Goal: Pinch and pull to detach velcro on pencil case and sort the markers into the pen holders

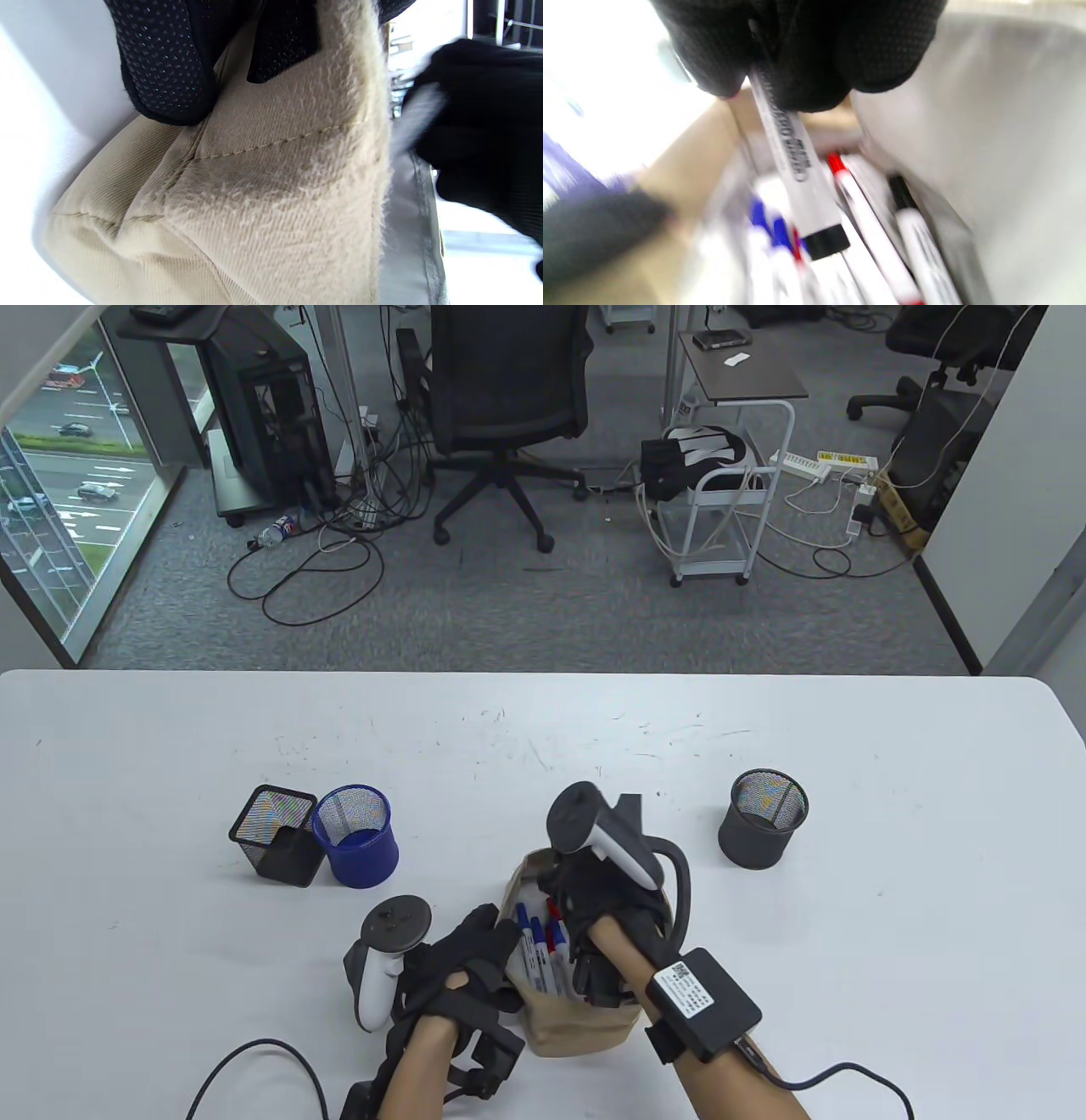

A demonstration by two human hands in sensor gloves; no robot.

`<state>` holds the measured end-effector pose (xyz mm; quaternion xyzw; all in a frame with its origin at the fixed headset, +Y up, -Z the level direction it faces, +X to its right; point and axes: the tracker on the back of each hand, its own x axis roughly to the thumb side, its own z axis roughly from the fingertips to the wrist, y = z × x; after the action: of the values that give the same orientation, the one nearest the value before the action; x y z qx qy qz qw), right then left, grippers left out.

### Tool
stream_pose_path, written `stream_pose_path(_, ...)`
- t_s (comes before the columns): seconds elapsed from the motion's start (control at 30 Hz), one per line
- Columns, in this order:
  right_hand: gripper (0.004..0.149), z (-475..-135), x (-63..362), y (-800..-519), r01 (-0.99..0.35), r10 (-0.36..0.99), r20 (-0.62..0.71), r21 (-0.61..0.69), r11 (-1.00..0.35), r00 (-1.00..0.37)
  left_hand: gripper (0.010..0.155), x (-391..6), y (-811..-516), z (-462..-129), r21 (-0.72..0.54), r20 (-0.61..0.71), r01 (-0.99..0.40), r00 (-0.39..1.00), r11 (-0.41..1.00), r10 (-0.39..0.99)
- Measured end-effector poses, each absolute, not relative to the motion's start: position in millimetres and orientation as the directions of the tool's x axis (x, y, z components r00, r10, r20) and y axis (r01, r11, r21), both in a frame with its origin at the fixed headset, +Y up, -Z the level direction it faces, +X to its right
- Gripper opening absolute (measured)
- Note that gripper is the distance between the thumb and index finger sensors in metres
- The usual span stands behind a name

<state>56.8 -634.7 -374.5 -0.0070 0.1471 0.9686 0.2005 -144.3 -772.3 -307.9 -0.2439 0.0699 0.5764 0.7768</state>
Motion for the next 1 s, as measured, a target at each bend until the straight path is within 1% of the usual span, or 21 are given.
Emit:
stream_pose_path(0.03, 0.058, -373.7, 65.0, -626.2, -0.431, 0.425, -0.078, 0.253, -0.866, -0.902, 0.076, -144.2, -772.5, -308.0, -0.297, -0.391, -0.930, 0.326, 0.217, 0.861)
stream_pose_path(0.07, 0.055, -373.7, 80.5, -614.6, -0.502, 0.500, -0.069, 0.214, -0.838, -0.863, 0.076, -144.3, -772.8, -308.0, -0.297, -0.392, -0.930, 0.326, 0.216, 0.861)
stream_pose_path(0.1, 0.053, -374.8, 95.5, -606.8, -0.559, 0.553, -0.088, 0.177, -0.810, -0.829, 0.076, -144.3, -772.7, -307.9, -0.298, -0.393, -0.930, 0.324, 0.214, 0.861)
stream_pose_path(0.17, 0.052, -377.8, 123.8, -596.6, -0.643, 0.638, -0.085, 0.107, -0.758, -0.766, 0.075, -144.4, -772.7, -307.7, -0.296, -0.394, -0.931, 0.322, 0.213, 0.861)
stream_pose_path(0.2, 0.052, -379.2, 140.1, -591.9, -0.674, 0.666, -0.114, 0.051, -0.737, -0.737, 0.076, -144.5, -772.8, -307.5, -0.294, -0.394, -0.932, 0.321, 0.212, 0.861)
stream_pose_path(0.3, 0.053, -384.7, 176.3, -586.9, -0.667, 0.674, -0.161, -0.102, -0.738, -0.721, 0.075, -144.7, -773.1, -307.3, -0.291, -0.395, -0.933, 0.319, 0.212, 0.861)
stream_pose_path(0.37, 0.053, -390.1, 201.7, -589.5, -0.611, 0.642, -0.208, -0.199, -0.766, -0.738, 0.075, -144.7, -773.2, -307.2, -0.292, -0.395, -0.933, 0.318, 0.210, 0.862)
stream_pose_path(0.43, 0.052, -395.7, 219.9, -595.4, -0.545, 0.601, -0.259, -0.258, -0.798, -0.757, 0.075, -145.0, -773.4, -306.9, -0.289, -0.396, -0.935, 0.313, 0.207, 0.863)
stream_pose_path(0.5, 0.051, -401.6, 235.1, -603.9, -0.503, 0.572, -0.317, -0.277, -0.819, -0.757, 0.075, -145.0, -773.4, -306.7, -0.288, -0.397, -0.936, 0.311, 0.204, 0.863)
stream_pose_path(0.57, 0.051, -407.4, 248.9, -614.7, -0.495, 0.569, -0.359, -0.281, -0.822, -0.740, 0.075, -145.0, -773.2, -306.8, -0.288, -0.394, -0.934, 0.315, 0.210, 0.863)
stream_pose_path(0.67, 0.052, -413.4, 262.4, -628.6, -0.538, 0.598, -0.397, -0.263, -0.801, -0.696, 0.076, -144.4, -772.4, -306.9, -0.292, -0.390, -0.931, 0.324, 0.219, 0.862)
stream_pose_path(0.73, 0.056, -418.6, 267.4, -635.2, -0.568, 0.593, -0.433, -0.202, -0.797, -0.678, 0.076, -144.9, -772.8, -307.0, -0.292, -0.390, -0.931, 0.324, 0.218, 0.862)
stream_pose_path(0.77, 0.060, -418.9, 268.1, -635.0, -0.559, 0.572, -0.435, -0.172, -0.811, -0.695, 0.076, -144.9, -772.6, -306.8, -0.291, -0.391, -0.932, 0.323, 0.217, 0.862)
stream_pose_path(0.87, 0.061, -416.0, 266.0, -627.7, -0.523, 0.549, -0.432, -0.190, -0.831, -0.715, 0.076, -144.9, -771.9, -306.2, -0.288, -0.387, -0.933, 0.319, 0.215, 0.865)
stream_pose_path(1.0, 0.060, -402.5, 242.5, -603.9, -0.496, 0.515, -0.328, -0.147, -0.856, -0.792, 0.076, -144.7, -772.6, -306.5, -0.291, -0.387, -0.931, 0.325, 0.220, 0.863)
